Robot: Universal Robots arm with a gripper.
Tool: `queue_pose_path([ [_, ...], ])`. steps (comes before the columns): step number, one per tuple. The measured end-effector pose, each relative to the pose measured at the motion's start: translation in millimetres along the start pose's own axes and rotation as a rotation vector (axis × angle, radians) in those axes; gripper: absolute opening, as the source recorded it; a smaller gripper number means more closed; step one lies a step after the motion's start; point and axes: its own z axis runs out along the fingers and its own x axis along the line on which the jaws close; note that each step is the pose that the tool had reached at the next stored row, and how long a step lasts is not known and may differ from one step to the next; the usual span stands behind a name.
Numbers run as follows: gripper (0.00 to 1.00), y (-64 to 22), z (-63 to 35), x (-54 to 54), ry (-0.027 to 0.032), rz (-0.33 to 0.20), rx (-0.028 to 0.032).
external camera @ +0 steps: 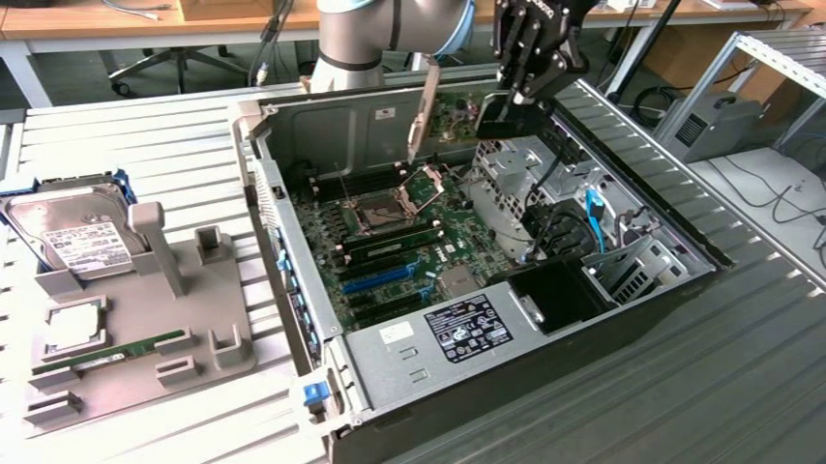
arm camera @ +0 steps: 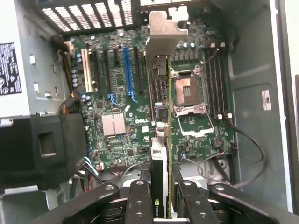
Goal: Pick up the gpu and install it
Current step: 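Insert the gpu into the slot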
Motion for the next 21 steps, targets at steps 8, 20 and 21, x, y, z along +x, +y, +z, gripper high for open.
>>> queue_pose_path([
  [8,0.27,0.0,0.2,-0.1,0.0061,-0.15,-0.0035],
  [20,0.27,9.9,1.3,0.8,0.0059,-0.148,0.0181],
  [21,0.27,10.6,1.4,0.8,0.0058,-0.145,0.0182],
])
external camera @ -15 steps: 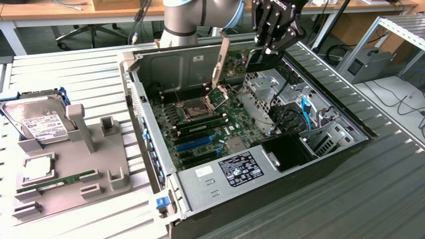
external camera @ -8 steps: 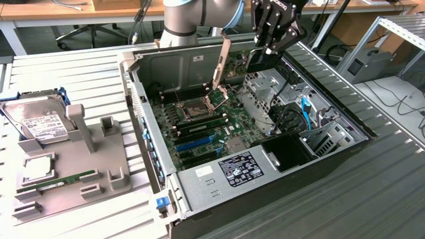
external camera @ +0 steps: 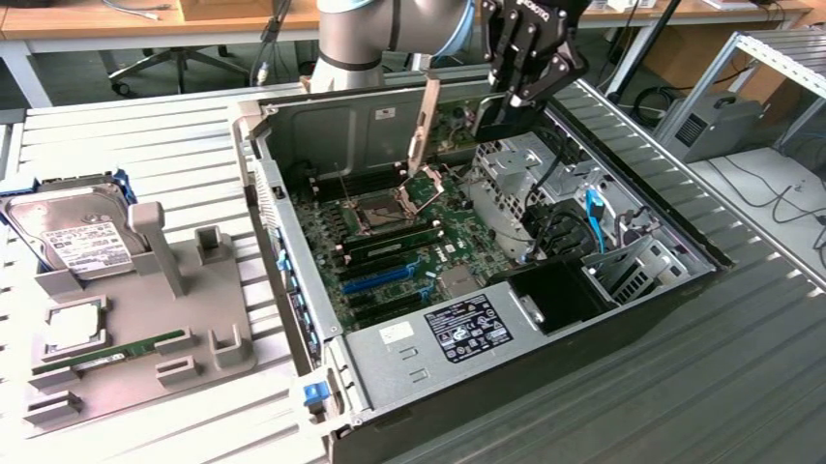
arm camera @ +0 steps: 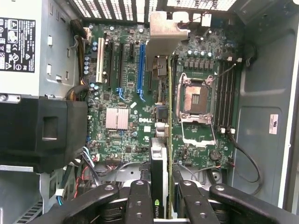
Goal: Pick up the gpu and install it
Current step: 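Insert the gpu into the slot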
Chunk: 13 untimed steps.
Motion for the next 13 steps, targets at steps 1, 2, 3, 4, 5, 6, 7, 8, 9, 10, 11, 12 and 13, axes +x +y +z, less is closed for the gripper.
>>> queue_pose_path([
  [1,0.27,0.5,0.1,0.0,-0.0001,0.003,0.0001],
  [2,0.27,1.2,0.2,-0.1,-0.0001,0.007,0.0001],
  [3,0.27,1.6,0.3,-0.1,-0.0002,0.011,0.0002],
  [4,0.27,1.7,0.3,-0.1,-0.0002,0.013,0.0003],
  [5,0.27,1.7,0.3,-0.1,-0.0002,0.014,0.0003],
  [6,0.27,1.8,0.4,-0.1,-0.0002,0.014,0.0003],
  [7,0.27,1.8,0.4,-0.1,-0.0003,0.014,0.0003],
  [8,0.27,1.8,0.4,-0.1,-0.0003,0.014,0.0003],
  [9,0.27,1.8,0.4,-0.1,-0.0003,0.014,0.0003],
  [10,0.27,1.8,0.4,-0.1,-0.0003,0.014,0.0003],
  [11,0.27,1.8,0.4,-0.1,-0.0003,0.014,0.0003],
  [12,0.27,1.8,0.4,-0.1,-0.0003,0.014,0.0003],
  [13,0.27,1.8,0.4,-0.1,-0.0003,0.014,0.0003],
])
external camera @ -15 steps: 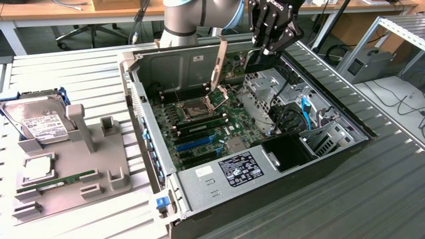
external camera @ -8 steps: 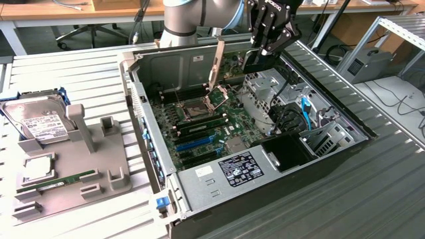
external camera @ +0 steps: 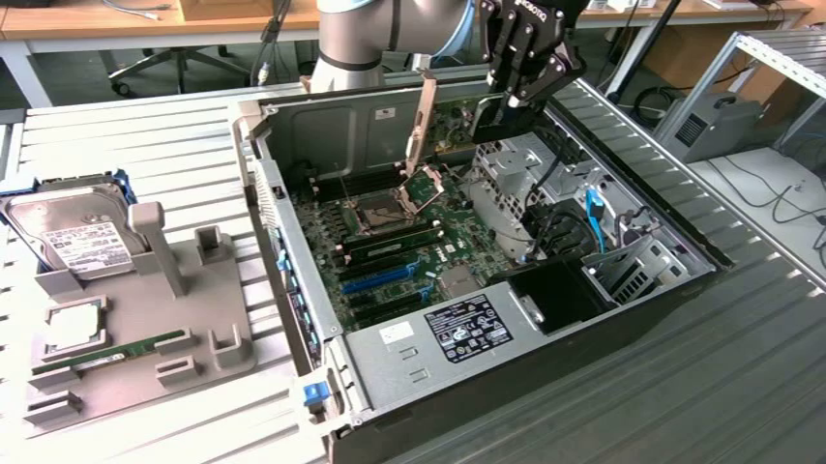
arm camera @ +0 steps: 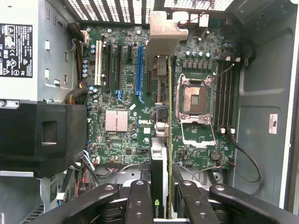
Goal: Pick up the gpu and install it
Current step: 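Insert the gpu into the slot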
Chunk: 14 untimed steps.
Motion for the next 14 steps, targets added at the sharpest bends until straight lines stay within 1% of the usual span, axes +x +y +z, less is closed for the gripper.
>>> queue_pose_path([
  [14,0.27,12.4,0.2,-0.6,0.0,0.0,0.0],
])
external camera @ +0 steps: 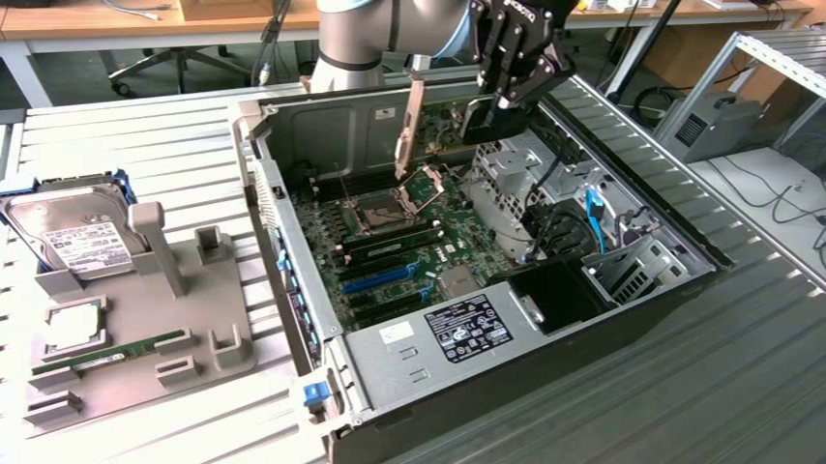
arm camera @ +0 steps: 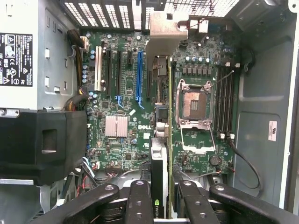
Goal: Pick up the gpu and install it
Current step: 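Insert the gpu into the slot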
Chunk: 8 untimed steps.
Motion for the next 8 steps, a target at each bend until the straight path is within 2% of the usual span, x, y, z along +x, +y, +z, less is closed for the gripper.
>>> queue_pose_path([
  [8,0.27,6.1,0.1,-0.3,0.0,0.0,0.0],
])
